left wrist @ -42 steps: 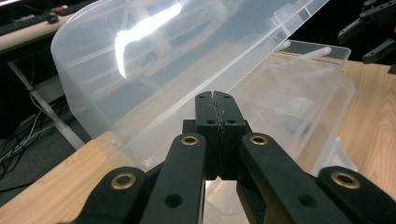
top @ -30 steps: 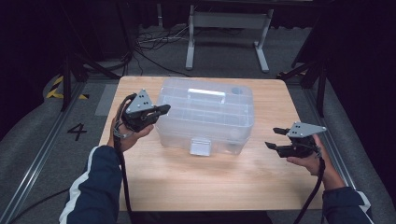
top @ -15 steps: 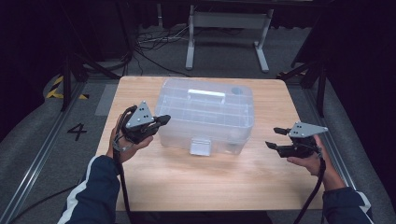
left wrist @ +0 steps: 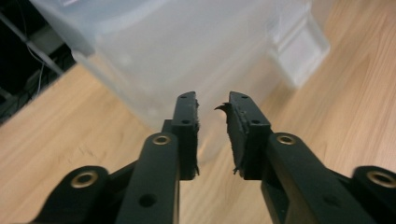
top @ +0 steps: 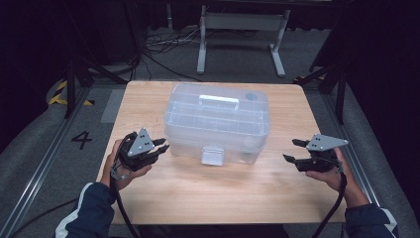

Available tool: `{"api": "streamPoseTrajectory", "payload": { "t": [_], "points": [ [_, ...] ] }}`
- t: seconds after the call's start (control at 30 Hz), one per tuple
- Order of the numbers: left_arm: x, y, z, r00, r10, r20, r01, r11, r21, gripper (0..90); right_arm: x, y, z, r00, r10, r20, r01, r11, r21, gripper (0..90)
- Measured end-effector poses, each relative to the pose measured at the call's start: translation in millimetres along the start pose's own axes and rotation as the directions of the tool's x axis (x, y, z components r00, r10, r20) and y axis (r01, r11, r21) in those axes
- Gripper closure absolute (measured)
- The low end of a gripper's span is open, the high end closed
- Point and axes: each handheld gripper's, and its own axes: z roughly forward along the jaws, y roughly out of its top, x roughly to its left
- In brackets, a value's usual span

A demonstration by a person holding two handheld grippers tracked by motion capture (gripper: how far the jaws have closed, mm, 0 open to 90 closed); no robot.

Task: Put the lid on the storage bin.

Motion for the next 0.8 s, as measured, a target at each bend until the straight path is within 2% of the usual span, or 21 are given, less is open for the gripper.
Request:
{"api": "streamPoseTrajectory", "payload": {
  "t": [0.13,0.27,0.37,0.4,0.43,0.5,0.57,0.6,0.67,0.77,0.8],
  "points": [
    [-2.7,-21.7,4.3,0.9999,-0.014,0.000,0.014,0.9981,0.060,66.6,0.7,-7.0,-0.2,0.9999,0.006,0.009,-0.006,1.000,0.011,35.4],
    [-7.6,-40.5,13.3,0.9999,-0.002,-0.013,0.004,0.9907,0.136,59.0,-0.2,-16.2,1.1,0.9995,0.020,0.023,-0.020,0.999,0.033,34.9],
    [-9.5,-49.0,16.7,0.9999,-0.011,-0.002,0.011,0.9890,0.148,52.7,-0.4,-23.5,1.7,0.9991,0.029,0.031,-0.030,0.998,0.048,33.9],
    [-10.4,-53.4,18.9,0.9996,-0.027,0.003,0.026,0.9870,0.159,52.7,-0.6,-28.2,2.7,0.9987,0.036,0.037,-0.038,0.998,0.056,33.5],
    [-10.7,-57.0,20.5,0.9992,-0.039,0.013,0.036,0.9864,0.160,48.7,-0.7,-33.5,3.5,0.9981,0.048,0.039,-0.051,0.997,0.066,33.4],
    [-12.4,-64.0,23.7,0.9990,-0.045,0.001,0.044,0.9827,0.180,42.3,-1.1,-43.7,5.1,0.9965,0.075,0.037,-0.077,0.994,0.081,32.4],
    [-12.3,-70.8,26.0,0.9971,-0.076,0.002,0.074,0.9797,0.186,34.6,-1.0,-52.1,6.0,0.9943,0.090,0.056,-0.095,0.991,0.096,32.0],
    [-12.3,-73.2,27.0,0.9971,-0.076,0.001,0.075,0.9787,0.191,32.2,-1.2,-56.5,6.3,0.9932,0.106,0.048,-0.110,0.989,0.099,31.7],
    [-11.6,-80.4,28.9,0.9926,-0.121,0.011,0.116,0.9749,0.190,27.6,-0.4,-64.5,6.6,0.9896,0.140,0.032,-0.143,0.985,0.096,31.0],
    [-11.5,-89.2,33.9,0.9901,-0.139,0.019,0.132,0.9684,0.211,22.3,0.6,-75.2,8.7,0.9875,0.153,0.039,-0.156,0.981,0.114,29.1],
    [-11.5,-89.2,33.9,0.9901,-0.139,0.019,0.132,0.9684,0.211,21.4,0.6,-75.2,8.7,0.9875,0.153,0.039,-0.156,0.981,0.114,29.1]
  ]
}}
